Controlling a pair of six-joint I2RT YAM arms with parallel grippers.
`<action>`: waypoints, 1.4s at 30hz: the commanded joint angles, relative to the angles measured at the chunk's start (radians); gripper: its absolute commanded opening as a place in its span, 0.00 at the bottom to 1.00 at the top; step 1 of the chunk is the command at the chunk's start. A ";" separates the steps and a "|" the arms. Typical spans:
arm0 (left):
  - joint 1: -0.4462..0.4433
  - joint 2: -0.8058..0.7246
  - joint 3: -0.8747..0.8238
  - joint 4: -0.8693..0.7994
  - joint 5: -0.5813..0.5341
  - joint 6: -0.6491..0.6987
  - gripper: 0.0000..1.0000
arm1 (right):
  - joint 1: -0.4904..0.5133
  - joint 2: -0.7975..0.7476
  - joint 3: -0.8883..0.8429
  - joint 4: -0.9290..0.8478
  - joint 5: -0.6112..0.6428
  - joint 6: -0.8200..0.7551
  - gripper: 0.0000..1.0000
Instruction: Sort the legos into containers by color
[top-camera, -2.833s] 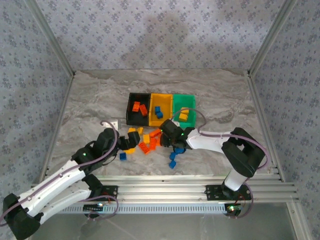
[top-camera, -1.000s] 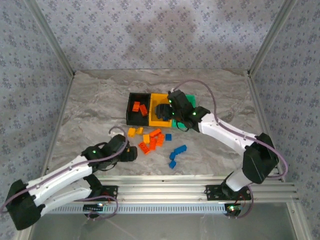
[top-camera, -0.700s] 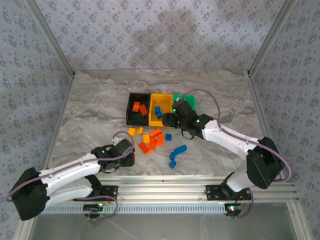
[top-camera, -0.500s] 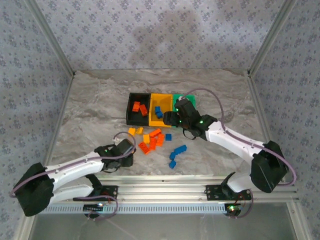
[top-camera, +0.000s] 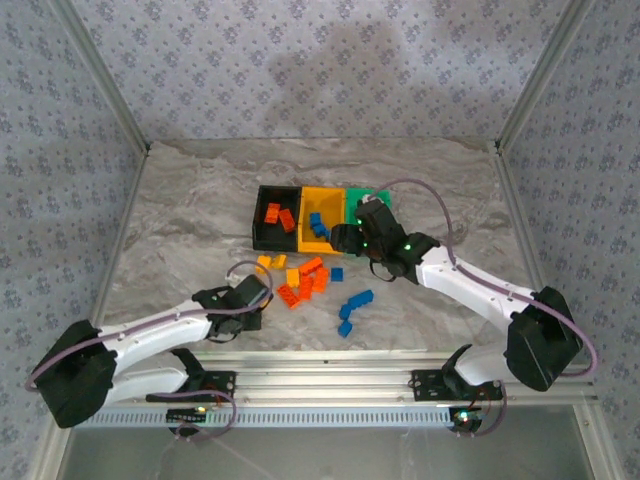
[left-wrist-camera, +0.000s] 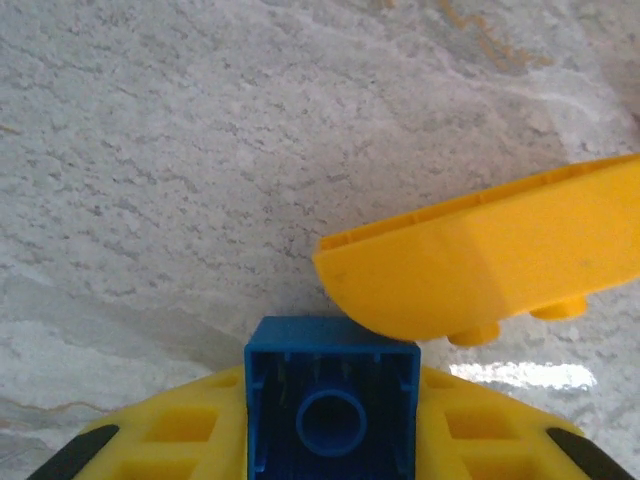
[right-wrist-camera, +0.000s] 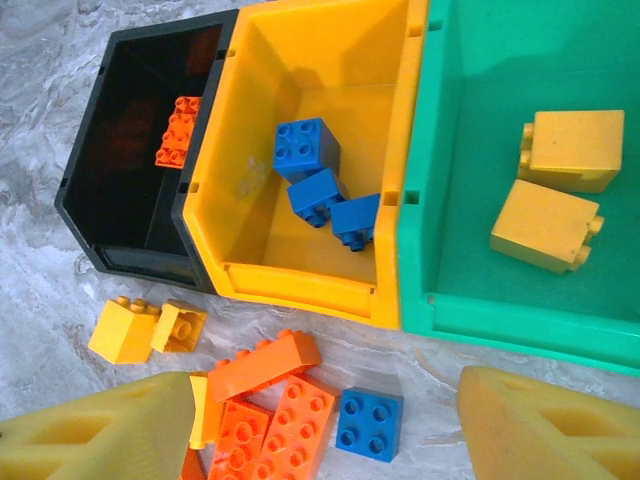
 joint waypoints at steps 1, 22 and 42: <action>-0.030 -0.091 0.062 -0.092 -0.002 -0.028 0.24 | -0.009 -0.043 -0.016 0.004 0.011 0.022 0.72; 0.029 0.609 0.924 0.131 0.016 0.285 0.24 | -0.098 -0.314 -0.351 -0.052 0.033 0.118 0.72; 0.111 0.983 1.268 0.033 0.053 0.292 0.37 | -0.106 -0.380 -0.381 -0.067 -0.013 0.126 0.73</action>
